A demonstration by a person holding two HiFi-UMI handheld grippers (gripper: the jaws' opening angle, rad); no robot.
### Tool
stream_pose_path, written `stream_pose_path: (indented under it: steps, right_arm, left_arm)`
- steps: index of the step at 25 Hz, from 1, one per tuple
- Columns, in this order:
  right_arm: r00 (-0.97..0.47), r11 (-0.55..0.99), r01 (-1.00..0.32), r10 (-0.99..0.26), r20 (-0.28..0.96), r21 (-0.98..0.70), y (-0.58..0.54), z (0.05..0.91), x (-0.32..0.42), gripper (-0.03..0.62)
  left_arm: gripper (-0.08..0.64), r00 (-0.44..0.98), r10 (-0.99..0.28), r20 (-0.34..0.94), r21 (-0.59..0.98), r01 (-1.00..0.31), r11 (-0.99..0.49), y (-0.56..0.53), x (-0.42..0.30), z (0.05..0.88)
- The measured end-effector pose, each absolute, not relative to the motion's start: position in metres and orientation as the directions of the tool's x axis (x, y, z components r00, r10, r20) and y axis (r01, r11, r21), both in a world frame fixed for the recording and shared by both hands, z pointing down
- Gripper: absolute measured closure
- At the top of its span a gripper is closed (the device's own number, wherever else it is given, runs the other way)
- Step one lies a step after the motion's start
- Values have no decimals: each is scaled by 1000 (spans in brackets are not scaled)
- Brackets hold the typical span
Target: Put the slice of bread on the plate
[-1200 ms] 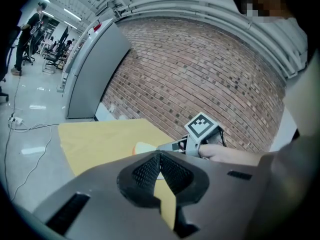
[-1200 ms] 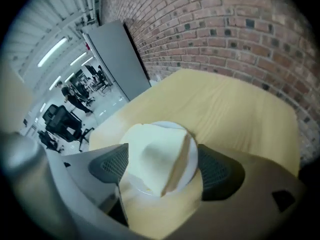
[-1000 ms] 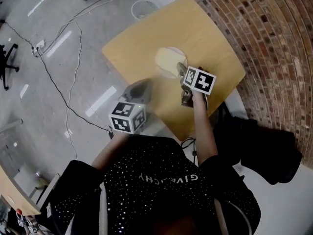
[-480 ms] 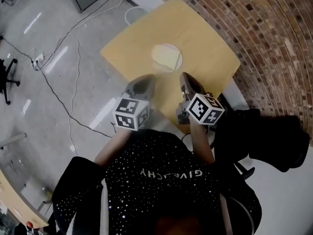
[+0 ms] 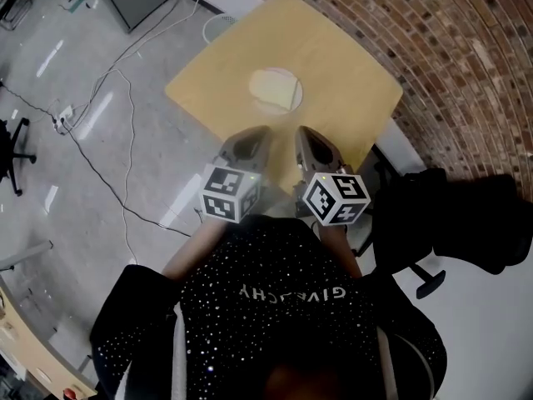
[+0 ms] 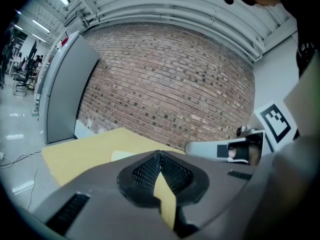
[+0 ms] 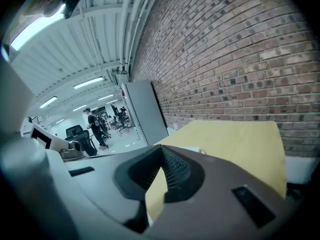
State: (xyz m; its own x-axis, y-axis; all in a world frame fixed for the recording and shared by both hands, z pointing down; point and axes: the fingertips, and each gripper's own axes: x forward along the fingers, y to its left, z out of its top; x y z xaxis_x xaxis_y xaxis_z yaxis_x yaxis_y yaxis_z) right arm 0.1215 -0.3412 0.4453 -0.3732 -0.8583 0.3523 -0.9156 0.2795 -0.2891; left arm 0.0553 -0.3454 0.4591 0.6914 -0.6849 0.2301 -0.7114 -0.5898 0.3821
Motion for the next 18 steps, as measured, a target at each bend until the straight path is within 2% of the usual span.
stream_pose_path:
  steps: [18]
  right_arm:
    - [-408, 301, -905, -816, 411, -301, -344, 459, 116, 583]
  left_arm:
    - [551, 656, -712, 249, 412, -737, -536, -346, 42, 466]
